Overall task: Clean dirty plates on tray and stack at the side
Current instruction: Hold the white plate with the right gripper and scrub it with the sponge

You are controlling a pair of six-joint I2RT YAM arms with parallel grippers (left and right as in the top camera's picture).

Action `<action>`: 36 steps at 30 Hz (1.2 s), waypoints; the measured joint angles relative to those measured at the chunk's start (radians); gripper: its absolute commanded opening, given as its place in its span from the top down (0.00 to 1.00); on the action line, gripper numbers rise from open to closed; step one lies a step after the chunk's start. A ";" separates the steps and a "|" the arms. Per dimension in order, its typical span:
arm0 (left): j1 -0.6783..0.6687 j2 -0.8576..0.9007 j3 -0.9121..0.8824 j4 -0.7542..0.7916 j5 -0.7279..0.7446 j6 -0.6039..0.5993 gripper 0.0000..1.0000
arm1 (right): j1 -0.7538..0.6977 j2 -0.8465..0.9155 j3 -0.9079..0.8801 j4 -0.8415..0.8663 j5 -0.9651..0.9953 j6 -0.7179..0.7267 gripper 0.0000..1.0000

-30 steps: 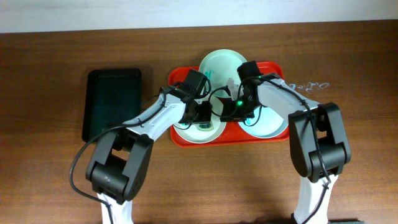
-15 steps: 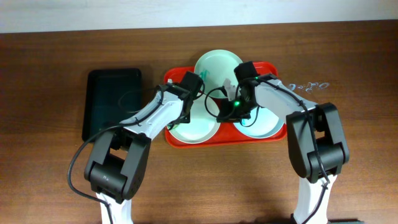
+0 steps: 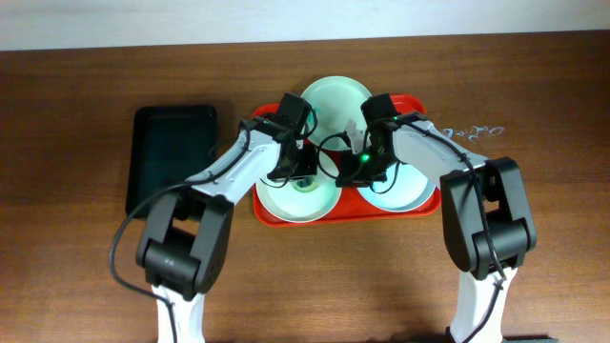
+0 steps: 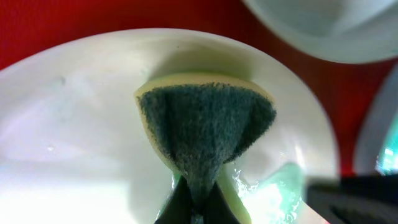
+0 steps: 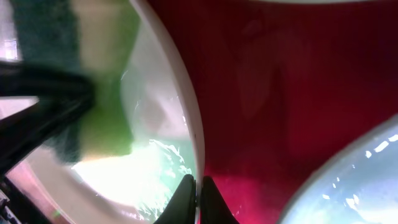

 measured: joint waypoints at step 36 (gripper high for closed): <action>0.377 -0.287 0.172 -0.446 -0.401 0.000 1.00 | 0.080 0.098 0.193 -0.080 0.186 -0.035 0.96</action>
